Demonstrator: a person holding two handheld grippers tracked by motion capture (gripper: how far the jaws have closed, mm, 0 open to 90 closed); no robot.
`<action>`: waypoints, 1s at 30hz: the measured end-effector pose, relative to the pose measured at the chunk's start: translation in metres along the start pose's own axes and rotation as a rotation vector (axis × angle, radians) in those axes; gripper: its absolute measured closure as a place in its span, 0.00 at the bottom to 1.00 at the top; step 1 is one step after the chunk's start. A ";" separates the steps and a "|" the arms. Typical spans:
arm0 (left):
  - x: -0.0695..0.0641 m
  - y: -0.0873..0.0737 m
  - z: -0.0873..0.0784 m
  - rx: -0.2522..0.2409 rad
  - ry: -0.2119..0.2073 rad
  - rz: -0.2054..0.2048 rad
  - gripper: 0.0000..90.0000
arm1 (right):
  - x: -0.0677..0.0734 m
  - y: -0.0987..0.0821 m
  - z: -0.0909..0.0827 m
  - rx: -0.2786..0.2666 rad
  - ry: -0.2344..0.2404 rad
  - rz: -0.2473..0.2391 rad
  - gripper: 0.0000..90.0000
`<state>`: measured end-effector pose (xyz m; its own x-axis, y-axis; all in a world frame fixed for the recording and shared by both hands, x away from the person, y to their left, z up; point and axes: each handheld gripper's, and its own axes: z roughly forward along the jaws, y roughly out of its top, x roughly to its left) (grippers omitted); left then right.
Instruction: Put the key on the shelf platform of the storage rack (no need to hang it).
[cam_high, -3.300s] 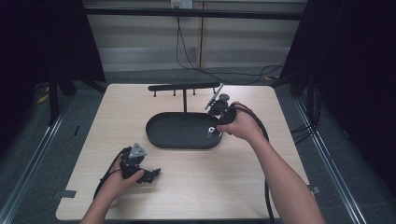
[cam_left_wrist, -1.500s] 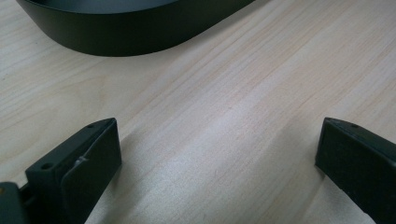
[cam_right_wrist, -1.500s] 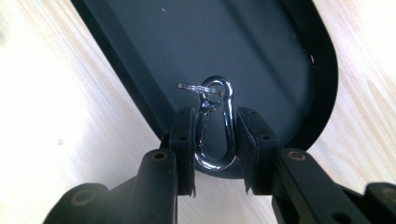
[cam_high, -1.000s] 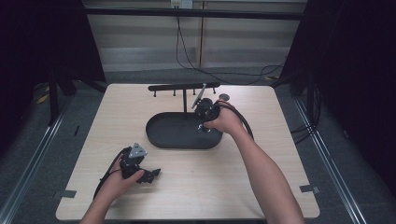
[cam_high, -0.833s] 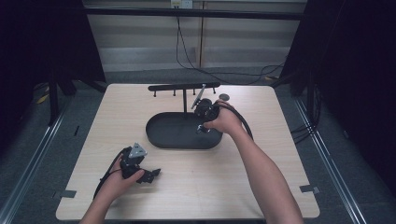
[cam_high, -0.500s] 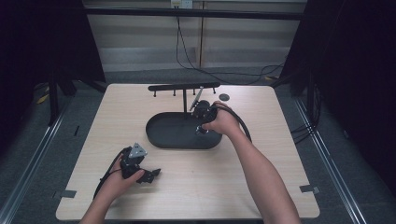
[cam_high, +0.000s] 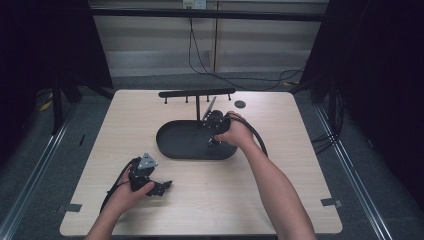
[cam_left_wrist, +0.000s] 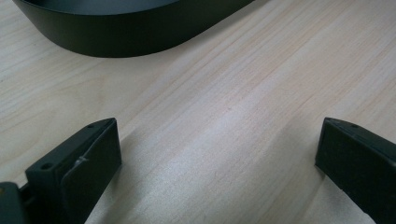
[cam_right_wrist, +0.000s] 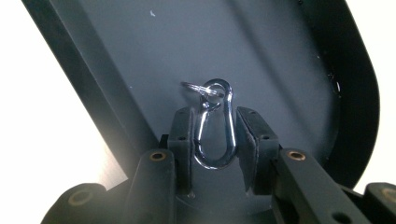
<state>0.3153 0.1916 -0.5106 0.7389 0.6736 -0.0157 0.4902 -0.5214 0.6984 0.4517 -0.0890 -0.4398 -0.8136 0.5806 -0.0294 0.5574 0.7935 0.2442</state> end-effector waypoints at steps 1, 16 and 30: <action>0.000 0.000 0.000 0.000 -0.001 -0.001 0.00 | 0.000 0.000 0.001 0.002 0.001 0.007 0.76; 0.000 0.000 0.000 -0.003 -0.002 0.002 0.00 | -0.002 -0.004 0.012 -0.018 -0.009 0.002 0.84; 0.000 0.000 0.000 -0.002 -0.004 0.003 0.00 | 0.000 -0.006 0.005 -0.033 -0.012 0.014 0.77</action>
<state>0.3157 0.1917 -0.5107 0.7421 0.6701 -0.0161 0.4871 -0.5227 0.6996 0.4494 -0.0932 -0.4462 -0.8036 0.5940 -0.0370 0.5629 0.7788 0.2768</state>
